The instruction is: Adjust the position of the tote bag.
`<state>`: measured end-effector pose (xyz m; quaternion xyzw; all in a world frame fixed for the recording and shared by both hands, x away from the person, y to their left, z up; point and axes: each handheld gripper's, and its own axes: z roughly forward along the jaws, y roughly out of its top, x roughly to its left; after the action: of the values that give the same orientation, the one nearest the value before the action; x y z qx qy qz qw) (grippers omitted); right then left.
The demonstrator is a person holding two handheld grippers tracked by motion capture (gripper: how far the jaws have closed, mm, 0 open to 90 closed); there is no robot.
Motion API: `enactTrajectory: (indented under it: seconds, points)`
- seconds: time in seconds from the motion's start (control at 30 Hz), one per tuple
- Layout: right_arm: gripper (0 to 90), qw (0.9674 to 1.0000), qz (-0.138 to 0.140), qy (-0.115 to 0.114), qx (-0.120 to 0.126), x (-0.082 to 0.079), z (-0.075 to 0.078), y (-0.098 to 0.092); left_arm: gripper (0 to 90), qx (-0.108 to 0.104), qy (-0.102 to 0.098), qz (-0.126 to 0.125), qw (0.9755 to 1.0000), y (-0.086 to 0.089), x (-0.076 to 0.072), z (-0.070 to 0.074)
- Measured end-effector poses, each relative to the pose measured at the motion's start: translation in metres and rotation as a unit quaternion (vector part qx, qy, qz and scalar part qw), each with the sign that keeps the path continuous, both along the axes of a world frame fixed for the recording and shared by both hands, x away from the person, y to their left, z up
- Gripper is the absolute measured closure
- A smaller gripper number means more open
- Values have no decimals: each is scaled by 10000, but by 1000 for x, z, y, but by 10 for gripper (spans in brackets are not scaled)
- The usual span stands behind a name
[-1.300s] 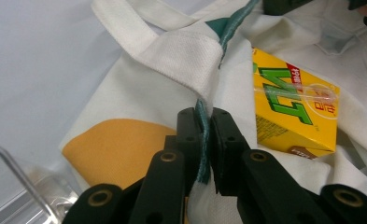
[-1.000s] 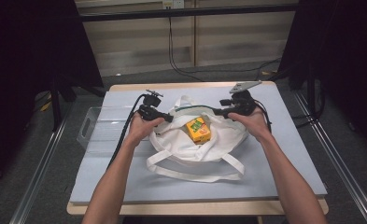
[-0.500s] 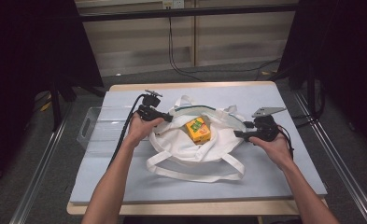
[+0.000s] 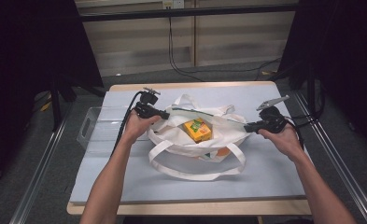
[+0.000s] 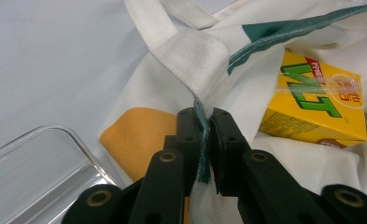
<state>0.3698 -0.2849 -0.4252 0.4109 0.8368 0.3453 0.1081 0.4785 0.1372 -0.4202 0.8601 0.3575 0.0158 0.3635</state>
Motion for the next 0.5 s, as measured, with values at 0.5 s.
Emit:
enactTrajectory:
  seconds: [0.5]
  points:
    - [577, 9994, -72, -197, 271, -4, -18, 0, 516, -199, -452, -123, 9987, 1, -18, 15]
